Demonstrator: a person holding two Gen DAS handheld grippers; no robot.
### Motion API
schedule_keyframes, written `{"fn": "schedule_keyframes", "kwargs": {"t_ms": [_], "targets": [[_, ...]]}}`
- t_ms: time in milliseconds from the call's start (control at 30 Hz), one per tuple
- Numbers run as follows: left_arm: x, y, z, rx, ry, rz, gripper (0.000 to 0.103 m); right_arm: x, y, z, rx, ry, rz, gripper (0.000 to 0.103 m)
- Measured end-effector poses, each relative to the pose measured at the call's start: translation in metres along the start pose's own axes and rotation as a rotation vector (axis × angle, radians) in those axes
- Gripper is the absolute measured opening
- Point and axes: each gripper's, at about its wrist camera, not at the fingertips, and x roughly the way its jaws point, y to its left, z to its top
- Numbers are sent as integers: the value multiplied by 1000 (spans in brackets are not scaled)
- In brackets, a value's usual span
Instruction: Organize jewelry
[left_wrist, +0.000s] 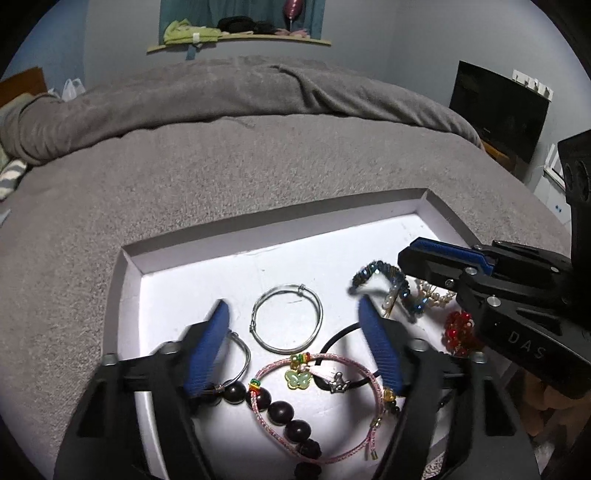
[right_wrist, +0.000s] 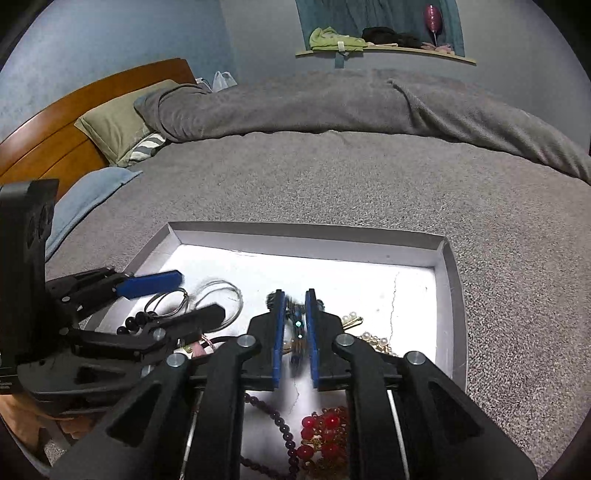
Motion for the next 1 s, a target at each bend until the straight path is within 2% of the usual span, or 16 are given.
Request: {"fn": "schedule_keyframes", "kwargs": {"t_ms": [167,233,367,433,467,633,767,867,1000], "targets": [[-7,-1,-2,8,-16,5,80,-15,-3,2,9,-32,9,24],[-15,1,-2,-8,-30,-5,80,-28,-4,3,11,-56,12,37],[-36,3,-3,-23,-63,-5,82,-56,-3,1,7,-100,10,45],[-51,1,-6,-16,-87,13,88,-71,-3,-4,7,-127,9,53],[-60,1,-9,-14,-110,23,95,-80,-1,-7,6,-145,8,56],[-98,-5,-25,-23,-180,37,96,-111,6,-25,-10,-211,-11,79],[-125,-10,-46,-25,-232,43,97,-133,14,-48,-23,-259,-16,82],[-140,-13,-62,-39,-254,37,97,-146,18,-60,-26,-299,-23,90],[-148,-20,-77,-43,-261,41,98,-158,23,-75,-14,-326,-21,90]]}}
